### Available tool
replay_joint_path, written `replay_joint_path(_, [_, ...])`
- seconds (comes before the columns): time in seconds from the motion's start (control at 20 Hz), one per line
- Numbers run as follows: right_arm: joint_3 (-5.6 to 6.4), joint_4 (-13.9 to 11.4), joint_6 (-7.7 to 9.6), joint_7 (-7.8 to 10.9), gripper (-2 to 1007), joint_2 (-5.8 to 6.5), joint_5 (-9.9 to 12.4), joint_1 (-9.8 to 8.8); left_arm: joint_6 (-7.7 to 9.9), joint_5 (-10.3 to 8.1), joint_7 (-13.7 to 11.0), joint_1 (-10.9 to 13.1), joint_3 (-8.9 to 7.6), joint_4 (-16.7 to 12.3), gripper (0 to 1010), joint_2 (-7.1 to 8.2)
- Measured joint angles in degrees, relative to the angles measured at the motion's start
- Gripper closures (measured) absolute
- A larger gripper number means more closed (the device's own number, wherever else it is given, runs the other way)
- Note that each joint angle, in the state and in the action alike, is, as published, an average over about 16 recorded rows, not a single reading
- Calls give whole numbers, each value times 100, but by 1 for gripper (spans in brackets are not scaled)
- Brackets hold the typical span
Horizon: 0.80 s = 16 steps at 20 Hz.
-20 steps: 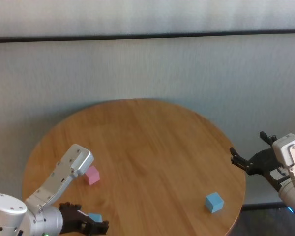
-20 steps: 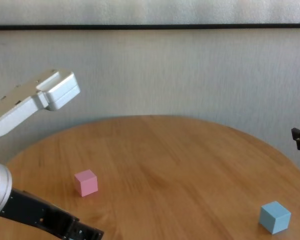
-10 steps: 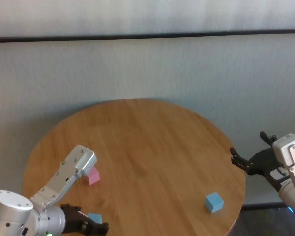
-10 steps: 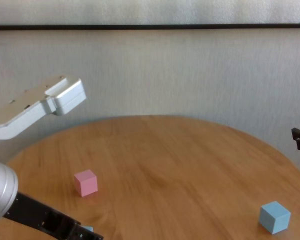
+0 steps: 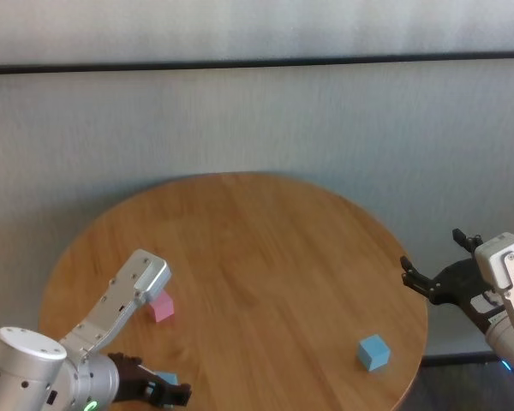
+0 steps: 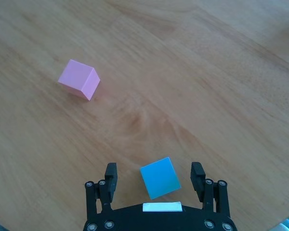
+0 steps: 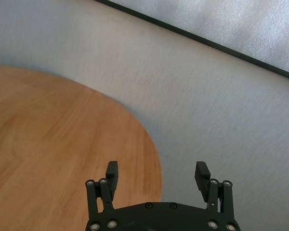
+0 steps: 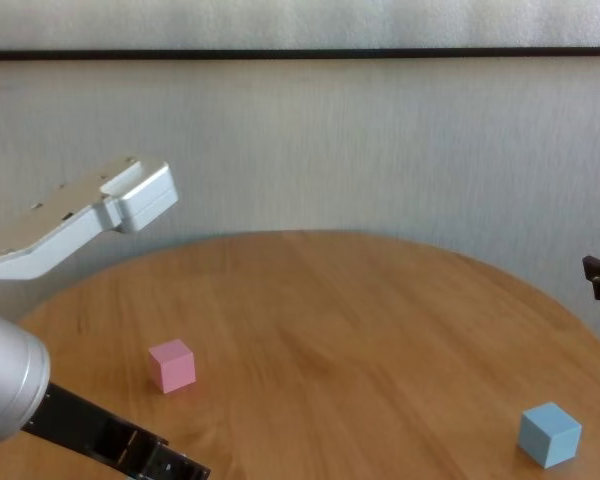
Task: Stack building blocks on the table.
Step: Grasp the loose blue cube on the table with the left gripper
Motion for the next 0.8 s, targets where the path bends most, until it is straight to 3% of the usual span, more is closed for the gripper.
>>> replay_joint_path(0.8, [0,0,0,0,1,0,0,0,94,263,-32,-99,-12,229,8,-158])
